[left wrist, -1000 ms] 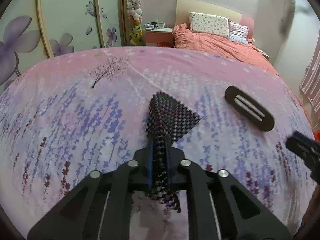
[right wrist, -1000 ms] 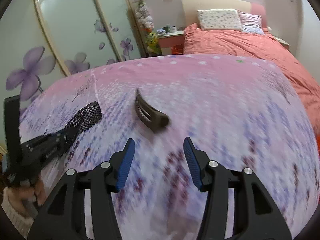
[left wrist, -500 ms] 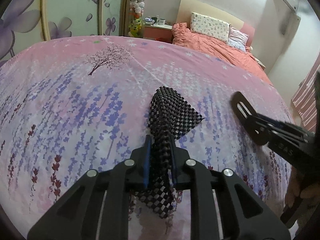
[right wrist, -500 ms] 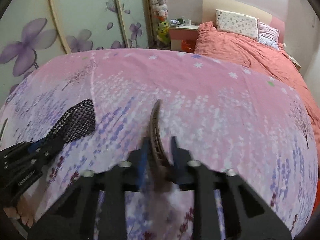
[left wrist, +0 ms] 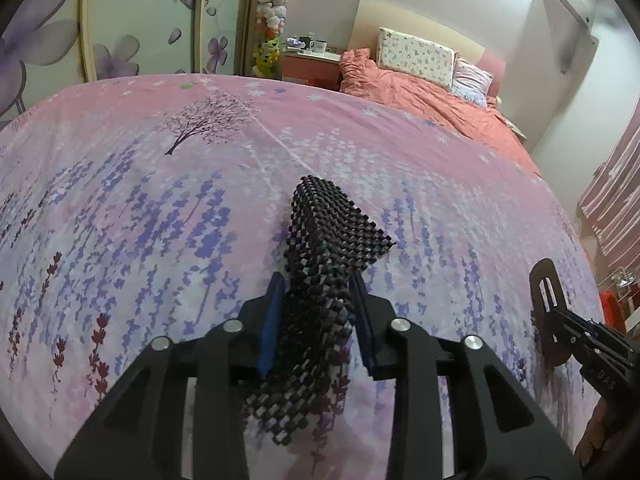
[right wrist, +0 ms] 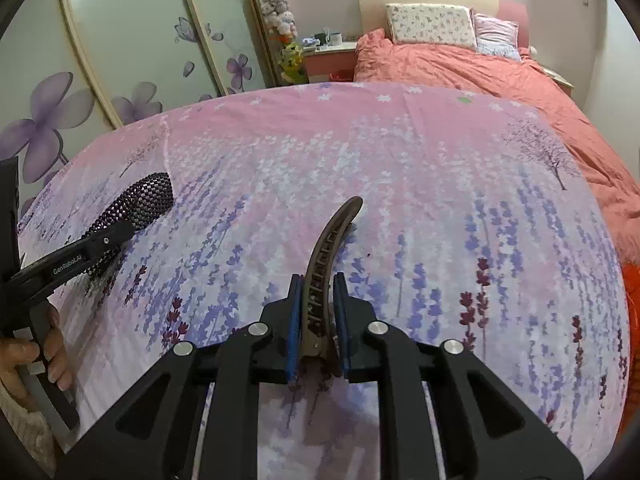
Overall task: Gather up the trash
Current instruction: 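Lift and carry the mesh pad and hair clip over the orange basket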
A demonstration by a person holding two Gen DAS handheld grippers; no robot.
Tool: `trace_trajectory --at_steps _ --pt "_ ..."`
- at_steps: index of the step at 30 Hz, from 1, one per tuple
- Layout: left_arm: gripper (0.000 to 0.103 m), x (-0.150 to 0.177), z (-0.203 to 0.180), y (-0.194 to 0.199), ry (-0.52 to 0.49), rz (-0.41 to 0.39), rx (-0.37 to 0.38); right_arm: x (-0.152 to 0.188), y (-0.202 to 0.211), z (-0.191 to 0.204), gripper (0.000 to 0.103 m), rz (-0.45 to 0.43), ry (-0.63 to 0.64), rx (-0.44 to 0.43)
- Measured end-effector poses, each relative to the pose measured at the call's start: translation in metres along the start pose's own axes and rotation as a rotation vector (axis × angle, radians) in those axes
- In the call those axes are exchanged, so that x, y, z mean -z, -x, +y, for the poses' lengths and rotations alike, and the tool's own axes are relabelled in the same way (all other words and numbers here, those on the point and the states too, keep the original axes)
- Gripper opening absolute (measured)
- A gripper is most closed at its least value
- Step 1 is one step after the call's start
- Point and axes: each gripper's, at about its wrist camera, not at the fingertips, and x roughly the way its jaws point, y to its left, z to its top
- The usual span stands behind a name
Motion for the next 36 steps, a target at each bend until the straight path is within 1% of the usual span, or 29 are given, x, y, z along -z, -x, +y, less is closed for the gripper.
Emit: trace_trajectory --at_steps 1,2,3,4,5,10,19,24,28,36 --pt "0.034 -0.001 -0.002 -0.001 0.000 0.000 -0.005 -0.002 -0.004 0.002 0.016 0.004 0.001 0.004" --pt "0.032 -0.002 -0.003 -0.002 0.001 0.000 -0.009 -0.002 -0.008 0.003 0.016 0.011 -0.001 0.008" --pt "0.014 -0.003 -0.003 -0.003 0.001 0.003 -0.009 -0.003 -0.008 0.003 0.015 0.000 0.000 0.013" --pt "0.008 -0.004 -0.005 -0.005 0.001 0.009 -0.004 -0.003 -0.007 0.001 0.015 0.002 -0.005 0.012" --pt "0.008 -0.004 -0.005 -0.004 0.002 0.009 -0.001 -0.003 -0.005 0.000 0.015 0.005 -0.018 0.004" --pt "0.006 -0.006 -0.012 0.015 -0.019 -0.046 0.025 0.000 0.027 -0.006 0.015 -0.069 -0.016 0.017" --pt "0.006 -0.014 -0.061 0.078 -0.092 -0.148 0.092 -0.001 0.102 -0.016 0.015 -0.201 -0.044 0.039" --pt "0.006 -0.009 -0.096 0.108 -0.139 -0.178 0.130 0.009 0.137 -0.029 0.015 -0.256 -0.056 0.060" --pt "0.006 -0.003 -0.129 0.126 -0.180 -0.190 0.174 0.019 0.165 -0.050 0.015 -0.291 -0.081 0.078" --pt "0.006 0.010 -0.205 0.143 -0.271 -0.191 0.271 0.034 0.198 -0.092 0.015 -0.336 -0.135 0.129"
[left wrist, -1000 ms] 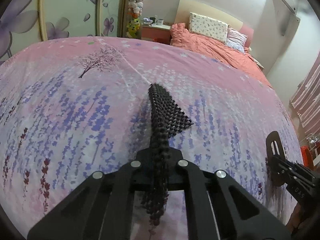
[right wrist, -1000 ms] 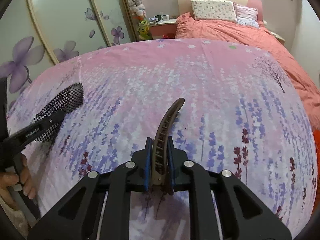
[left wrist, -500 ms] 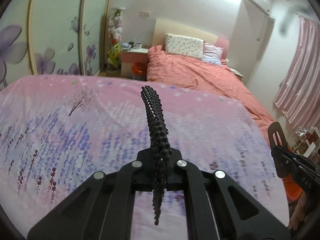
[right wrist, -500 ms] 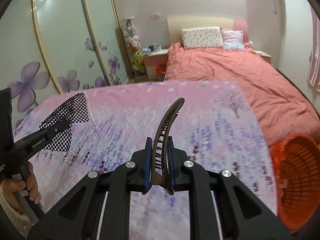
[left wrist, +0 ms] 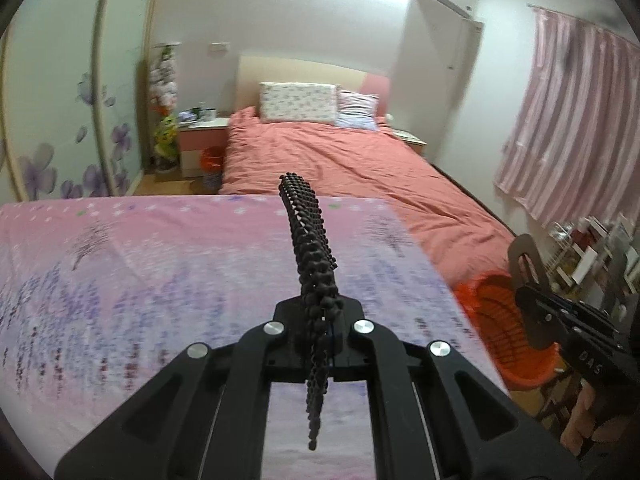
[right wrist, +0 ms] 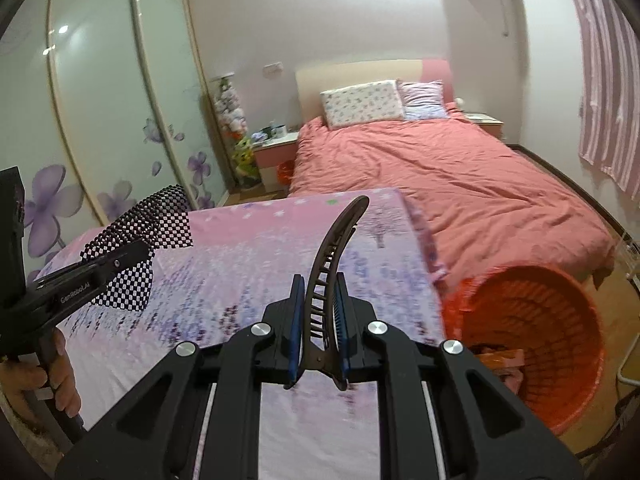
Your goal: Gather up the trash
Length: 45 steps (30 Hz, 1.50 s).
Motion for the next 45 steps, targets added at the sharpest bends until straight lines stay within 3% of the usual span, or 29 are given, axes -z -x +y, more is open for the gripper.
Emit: trace_trajectory --at_steps 14,26,29,30,32,35,38,40,42,45 --pt "0.006 0.005 -0.129 -0.048 -0.107 0.074 0.210 0.006 0.024 -0.105 0.015 -0.036 -0.142 0.127" --pt "0.007 0.031 -0.248 -0.125 -0.209 0.193 0.378 0.015 0.003 -0.191 0.015 -0.010 -0.302 0.187" --pt "0.031 0.042 -0.264 -0.145 -0.230 0.220 0.371 0.018 -0.011 -0.209 0.022 0.015 -0.330 0.205" --pt "0.038 0.047 -0.267 -0.151 -0.235 0.227 0.354 0.019 -0.014 -0.212 0.032 0.019 -0.334 0.211" --pt "0.040 0.054 -0.269 -0.163 -0.239 0.248 0.329 0.026 -0.016 -0.218 0.043 0.020 -0.344 0.222" --pt "0.052 0.059 -0.261 -0.168 -0.239 0.244 0.295 0.036 -0.011 -0.220 0.057 0.012 -0.338 0.253" --pt "0.070 0.061 -0.242 -0.161 -0.254 0.211 0.237 0.041 -0.001 -0.214 0.078 0.004 -0.303 0.322" --pt "0.092 0.060 -0.231 -0.148 -0.253 0.181 0.190 0.043 0.006 -0.205 0.097 -0.001 -0.266 0.379" --pt "0.099 0.061 -0.214 -0.131 -0.245 0.146 0.152 0.044 0.013 -0.197 0.101 -0.018 -0.220 0.448" --pt "0.099 0.065 -0.191 -0.106 -0.236 0.112 0.079 0.045 0.024 -0.177 0.101 -0.023 -0.135 0.570"
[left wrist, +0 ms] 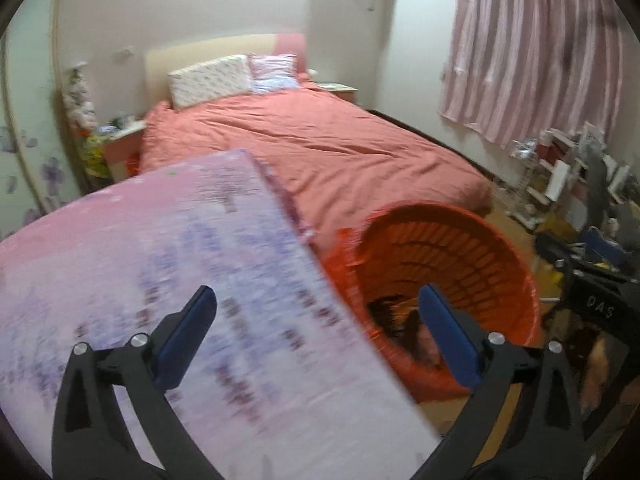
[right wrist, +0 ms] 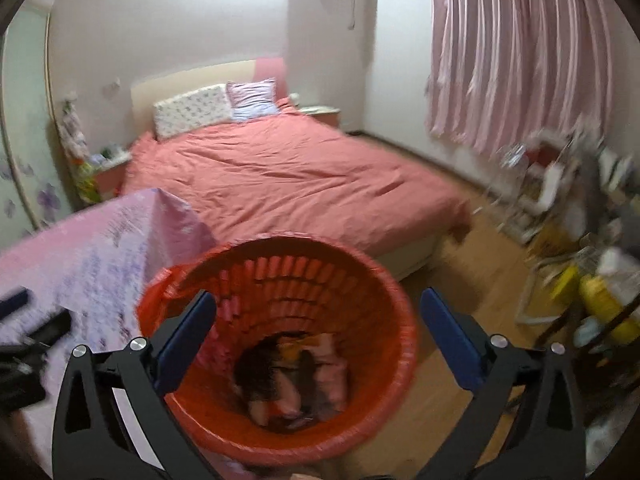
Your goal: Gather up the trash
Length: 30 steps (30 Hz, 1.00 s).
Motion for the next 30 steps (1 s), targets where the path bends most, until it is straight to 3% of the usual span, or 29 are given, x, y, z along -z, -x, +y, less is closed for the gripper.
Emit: trace_trajectory --at_steps 3,12,19,30 --pt "0.099 0.018 0.023 0.027 0.032 -0.018 -0.066 0.007 0.018 0.009 0.101 -0.010 0.074 0.057" --pt "0.099 0.082 0.076 0.102 0.127 -0.069 -0.260 0.045 0.076 0.015 0.101 -0.039 -0.002 -0.081" --pt "0.099 0.116 0.094 0.134 0.185 -0.092 -0.314 0.066 0.090 0.035 0.101 -0.041 -0.015 -0.115" --pt "0.099 0.135 0.098 0.168 0.208 -0.141 -0.376 0.074 0.126 0.049 0.101 -0.101 -0.040 -0.119"
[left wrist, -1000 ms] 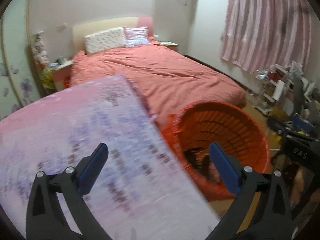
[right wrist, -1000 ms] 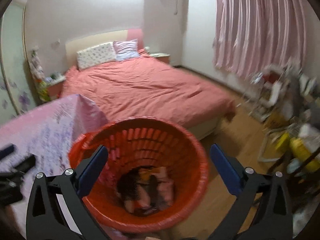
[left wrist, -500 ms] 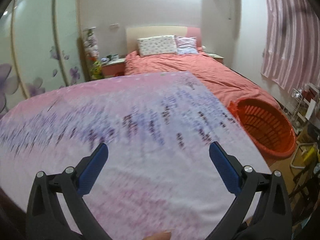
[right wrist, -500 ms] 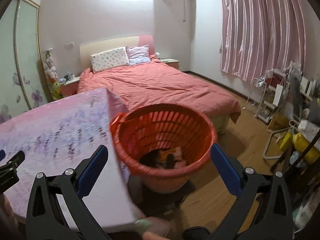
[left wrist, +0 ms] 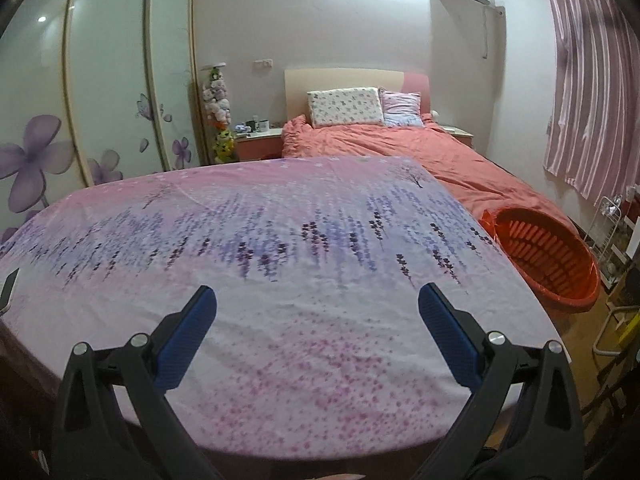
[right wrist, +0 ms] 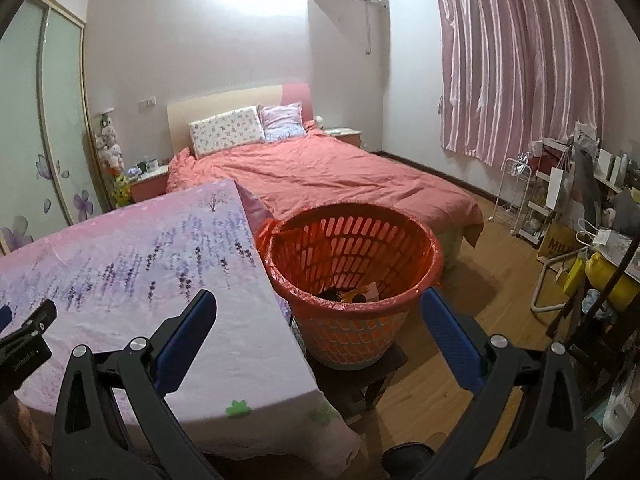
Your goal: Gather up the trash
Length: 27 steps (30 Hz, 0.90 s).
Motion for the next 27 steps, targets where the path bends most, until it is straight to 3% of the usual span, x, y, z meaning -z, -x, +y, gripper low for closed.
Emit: trace_trajectory --at_steps 7,14,27 --pt "0.099 0.004 0.003 0.027 0.012 -0.031 -0.010 0.003 0.016 0.013 0.101 0.016 -0.008 0.010" --pt "0.099 0.002 0.001 0.043 0.010 -0.047 0.001 0.010 0.015 0.022 0.101 0.060 0.004 0.085" --pt "0.099 0.001 -0.008 0.054 -0.004 -0.044 0.002 0.012 0.027 0.027 0.101 0.028 0.017 0.153"
